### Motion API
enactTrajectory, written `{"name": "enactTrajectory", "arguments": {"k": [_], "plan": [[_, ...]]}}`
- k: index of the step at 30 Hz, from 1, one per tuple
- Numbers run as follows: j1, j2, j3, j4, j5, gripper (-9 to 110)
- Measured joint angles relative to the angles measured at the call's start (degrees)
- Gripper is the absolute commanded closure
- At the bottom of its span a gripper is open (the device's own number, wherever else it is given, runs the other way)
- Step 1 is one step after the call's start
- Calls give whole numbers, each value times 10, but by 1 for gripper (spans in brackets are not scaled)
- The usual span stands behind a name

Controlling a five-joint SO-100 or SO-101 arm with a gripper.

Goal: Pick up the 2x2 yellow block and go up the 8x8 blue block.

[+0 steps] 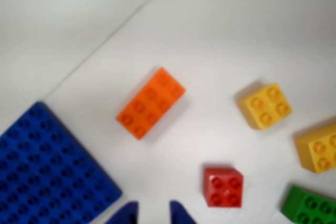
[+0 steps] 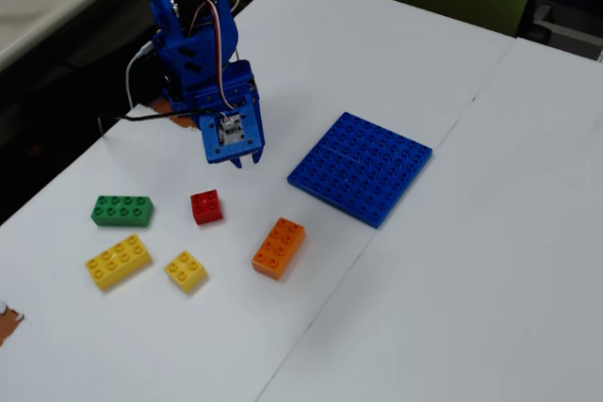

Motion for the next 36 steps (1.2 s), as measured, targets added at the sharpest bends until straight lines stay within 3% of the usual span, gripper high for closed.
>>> {"name": "enactTrajectory", "arguments": {"k": [9, 20, 36], "plan": [[74, -192, -190, 28, -141, 92], [141, -271, -271, 40, -379, 91], [199, -361, -304, 12, -475, 85]]}}
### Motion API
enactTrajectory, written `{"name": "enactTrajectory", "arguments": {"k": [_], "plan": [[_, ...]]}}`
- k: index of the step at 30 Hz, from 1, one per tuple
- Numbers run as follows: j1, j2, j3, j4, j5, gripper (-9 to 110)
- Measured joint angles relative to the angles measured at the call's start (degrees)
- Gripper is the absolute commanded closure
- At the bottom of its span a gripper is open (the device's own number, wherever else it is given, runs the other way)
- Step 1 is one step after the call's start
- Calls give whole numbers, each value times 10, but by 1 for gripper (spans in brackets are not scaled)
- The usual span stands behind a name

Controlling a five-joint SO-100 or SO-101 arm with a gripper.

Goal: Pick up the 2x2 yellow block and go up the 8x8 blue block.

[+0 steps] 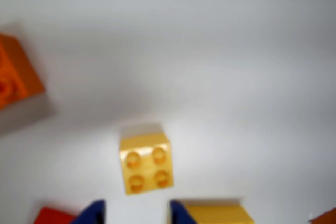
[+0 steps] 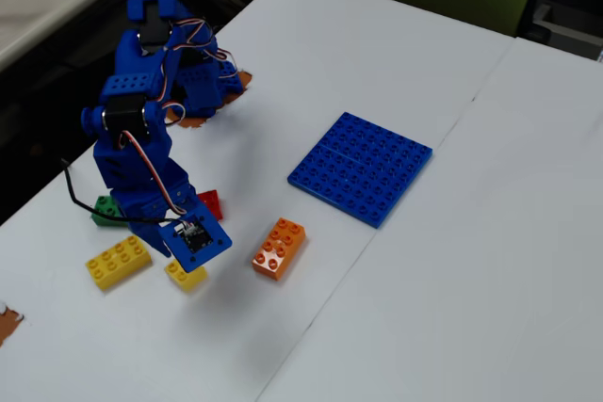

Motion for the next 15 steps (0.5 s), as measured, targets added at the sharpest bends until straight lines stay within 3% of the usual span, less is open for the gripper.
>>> {"name": "enactTrajectory", "arguments": {"k": [15], "plan": [[11, -65, -4, -37, -22, 82]]}}
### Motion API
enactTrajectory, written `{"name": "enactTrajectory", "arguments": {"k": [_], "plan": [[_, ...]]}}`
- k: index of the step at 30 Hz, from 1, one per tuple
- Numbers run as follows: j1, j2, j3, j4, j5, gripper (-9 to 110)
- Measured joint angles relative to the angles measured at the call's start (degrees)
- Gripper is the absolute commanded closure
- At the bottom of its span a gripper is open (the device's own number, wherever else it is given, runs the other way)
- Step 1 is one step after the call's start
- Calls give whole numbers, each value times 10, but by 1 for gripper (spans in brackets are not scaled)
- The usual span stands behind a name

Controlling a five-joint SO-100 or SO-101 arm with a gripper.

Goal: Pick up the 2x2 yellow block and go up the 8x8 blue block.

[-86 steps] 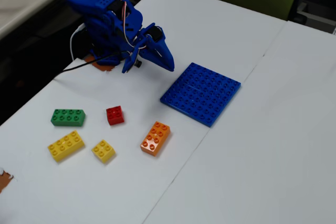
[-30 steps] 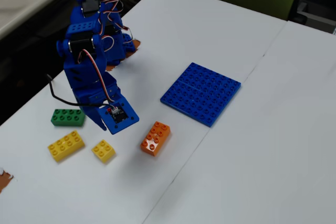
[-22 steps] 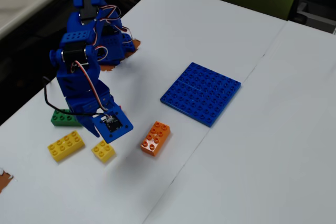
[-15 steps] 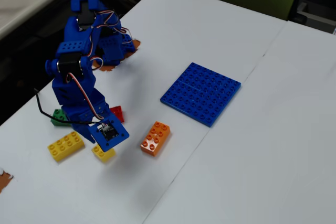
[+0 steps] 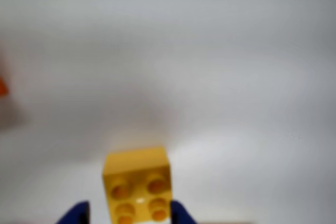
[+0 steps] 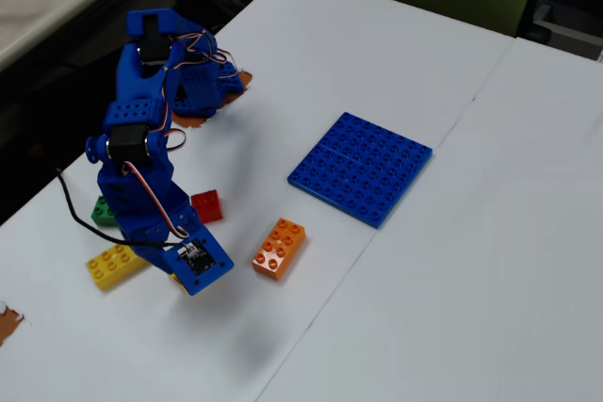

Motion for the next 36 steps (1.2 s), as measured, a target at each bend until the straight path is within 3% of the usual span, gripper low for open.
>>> {"name": "enactTrajectory", "arguments": {"k": [31, 36], "plan": [[11, -48, -12, -36, -23, 76], [11, -54, -12, -36, -23, 84]]}}
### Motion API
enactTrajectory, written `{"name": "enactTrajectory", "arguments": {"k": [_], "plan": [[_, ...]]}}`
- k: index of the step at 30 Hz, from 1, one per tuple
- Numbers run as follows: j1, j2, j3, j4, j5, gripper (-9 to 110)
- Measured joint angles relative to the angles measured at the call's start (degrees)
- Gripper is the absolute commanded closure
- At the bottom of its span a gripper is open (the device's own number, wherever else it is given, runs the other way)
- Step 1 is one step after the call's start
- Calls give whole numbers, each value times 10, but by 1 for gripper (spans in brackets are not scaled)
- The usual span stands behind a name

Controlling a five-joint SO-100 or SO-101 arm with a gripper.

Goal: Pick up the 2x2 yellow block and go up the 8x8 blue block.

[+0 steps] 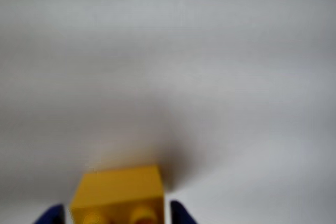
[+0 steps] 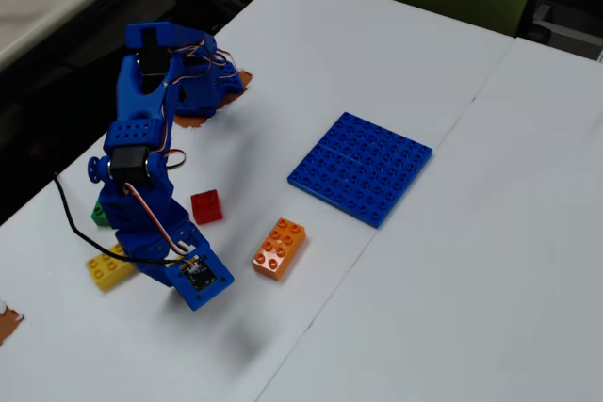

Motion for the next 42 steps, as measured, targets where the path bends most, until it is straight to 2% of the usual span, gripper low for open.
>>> {"name": "enactTrajectory", "arguments": {"k": [8, 17, 25, 33, 42], "plan": [[0, -4, 0, 0, 0, 101], [-8, 5, 0, 24, 26, 101], [-42, 130, 0, 121, 48, 101], [-112, 243, 0, 208, 99, 101], [-233, 316, 0, 235, 204, 101]]}}
